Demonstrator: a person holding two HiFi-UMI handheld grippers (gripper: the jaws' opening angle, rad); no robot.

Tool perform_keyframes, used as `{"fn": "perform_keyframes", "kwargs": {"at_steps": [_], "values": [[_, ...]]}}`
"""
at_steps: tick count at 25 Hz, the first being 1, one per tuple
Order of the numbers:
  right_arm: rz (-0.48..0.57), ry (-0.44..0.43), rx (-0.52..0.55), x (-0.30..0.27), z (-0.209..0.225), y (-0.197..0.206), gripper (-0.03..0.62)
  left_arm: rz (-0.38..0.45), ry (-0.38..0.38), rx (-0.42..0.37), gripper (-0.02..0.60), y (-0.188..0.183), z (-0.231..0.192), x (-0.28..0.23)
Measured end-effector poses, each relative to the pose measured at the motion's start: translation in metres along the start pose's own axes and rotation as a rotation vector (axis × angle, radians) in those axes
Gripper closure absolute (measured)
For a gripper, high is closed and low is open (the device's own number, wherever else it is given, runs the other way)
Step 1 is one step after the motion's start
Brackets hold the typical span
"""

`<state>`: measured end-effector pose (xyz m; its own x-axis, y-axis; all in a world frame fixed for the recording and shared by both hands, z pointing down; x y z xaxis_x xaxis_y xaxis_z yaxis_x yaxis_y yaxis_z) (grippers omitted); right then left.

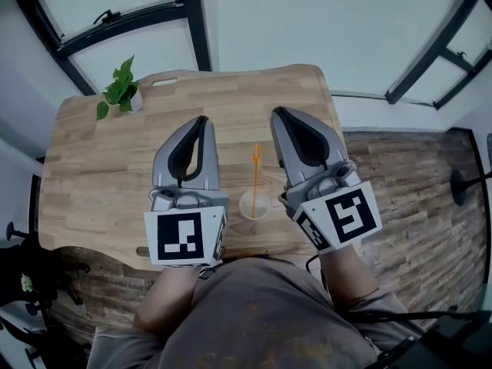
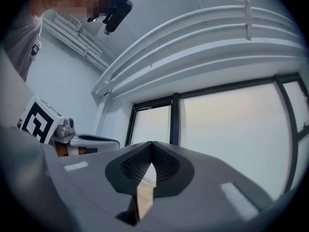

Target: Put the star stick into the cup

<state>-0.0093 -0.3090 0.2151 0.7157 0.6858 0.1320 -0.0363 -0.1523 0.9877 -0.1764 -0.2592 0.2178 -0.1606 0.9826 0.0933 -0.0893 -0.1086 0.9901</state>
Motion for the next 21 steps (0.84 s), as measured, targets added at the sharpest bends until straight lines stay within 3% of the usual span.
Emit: {"fn": "perform_keyframes", "kwargs": {"at_steps": [21], "values": [[0.000, 0.023, -0.011, 0.0047, 0.0079, 0.0036, 0.572, -0.009, 0.018, 0.007, 0.581, 0.0048, 0.0077, -0.0049]]}}
Point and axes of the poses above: the fingertips, and each gripper's own axes: x backward along the fingers, z to its right, y out of its underside, the point moved 8 cm from there along x, backward along the fingers, and after that the axes turned 3 degrees about y, right-handed, at the moved point
